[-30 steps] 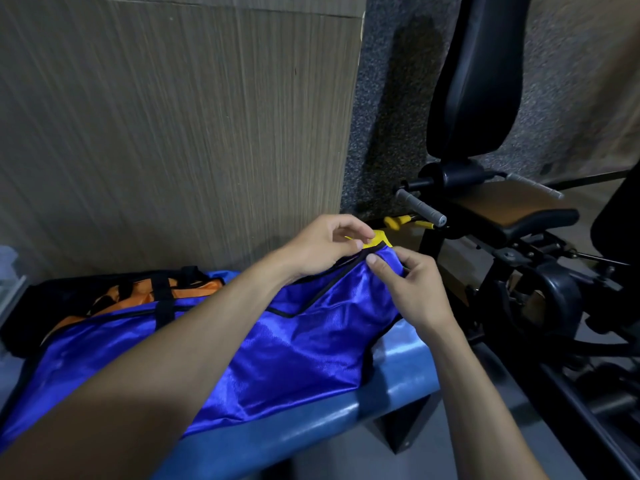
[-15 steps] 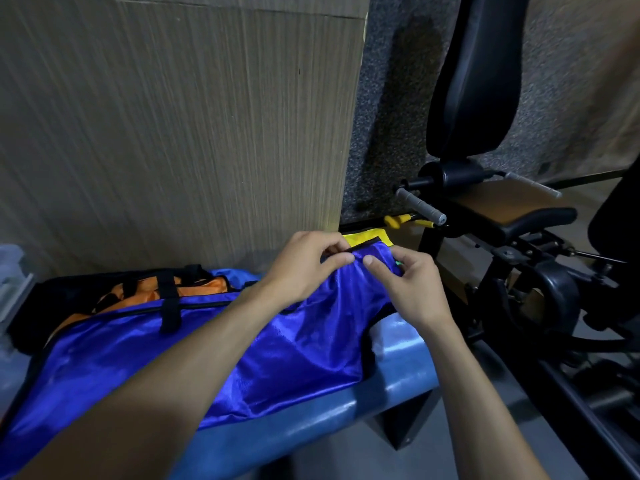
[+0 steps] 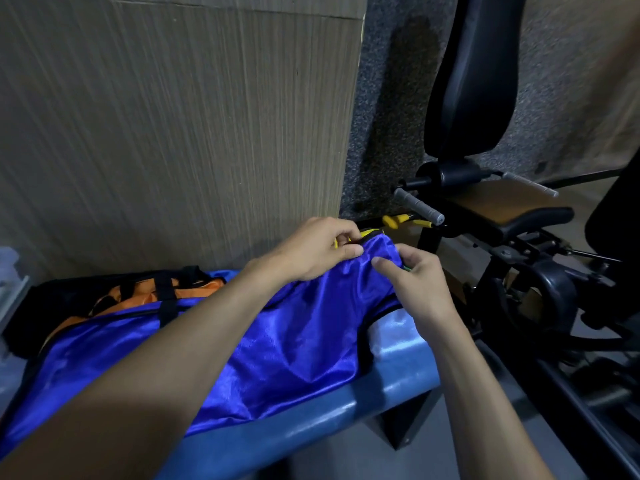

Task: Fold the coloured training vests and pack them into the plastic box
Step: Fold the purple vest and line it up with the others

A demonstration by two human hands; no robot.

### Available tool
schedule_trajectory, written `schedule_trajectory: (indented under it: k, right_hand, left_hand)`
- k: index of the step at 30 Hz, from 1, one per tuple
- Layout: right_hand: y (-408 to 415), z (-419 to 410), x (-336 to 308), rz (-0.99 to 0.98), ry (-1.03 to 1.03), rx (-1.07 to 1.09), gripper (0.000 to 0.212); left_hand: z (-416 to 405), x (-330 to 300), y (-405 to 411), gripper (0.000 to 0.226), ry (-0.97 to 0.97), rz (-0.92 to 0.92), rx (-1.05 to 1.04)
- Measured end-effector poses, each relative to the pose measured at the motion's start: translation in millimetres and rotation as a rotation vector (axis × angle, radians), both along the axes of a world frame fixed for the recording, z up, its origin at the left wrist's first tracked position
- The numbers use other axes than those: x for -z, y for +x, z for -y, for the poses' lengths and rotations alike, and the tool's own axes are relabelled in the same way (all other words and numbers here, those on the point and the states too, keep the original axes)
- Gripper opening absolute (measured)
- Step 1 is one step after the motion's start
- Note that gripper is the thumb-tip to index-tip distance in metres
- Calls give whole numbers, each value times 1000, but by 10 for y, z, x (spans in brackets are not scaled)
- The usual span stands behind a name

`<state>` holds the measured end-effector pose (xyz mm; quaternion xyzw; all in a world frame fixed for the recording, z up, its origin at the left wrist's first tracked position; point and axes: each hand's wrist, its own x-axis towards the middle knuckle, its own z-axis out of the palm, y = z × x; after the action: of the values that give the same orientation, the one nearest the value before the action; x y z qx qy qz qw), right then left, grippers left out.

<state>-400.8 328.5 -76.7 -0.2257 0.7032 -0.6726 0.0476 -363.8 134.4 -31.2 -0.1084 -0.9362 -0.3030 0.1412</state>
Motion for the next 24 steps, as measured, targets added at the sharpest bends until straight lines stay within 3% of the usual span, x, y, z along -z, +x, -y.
schedule_trajectory:
  k: [2,5,8,13,18,24]
  right_hand:
    - [20,-6,-17,-28,19,-42,15]
    - [44,-7,-39,-78,61,-72,21]
    - [62,-32,-73,-68,53,-84,12]
    - [91,-85,-87,-33,92,-59,14]
    - [75,-142,-33,45,124,-34,20]
    - [83,-202,1,-57,145,54,35]
  left_hand:
    - [-58,27,-7,16,170,35,56]
    - [-110,86,-67,16,240,-4,90]
    - [-148,83,-95,9,396,36,125]
    - [-202,116,-149,16,631,15,34]
    - [-193,183,-231,16,701,-19,-76]
    - [-174,174,-263,19,740,-32,-109]
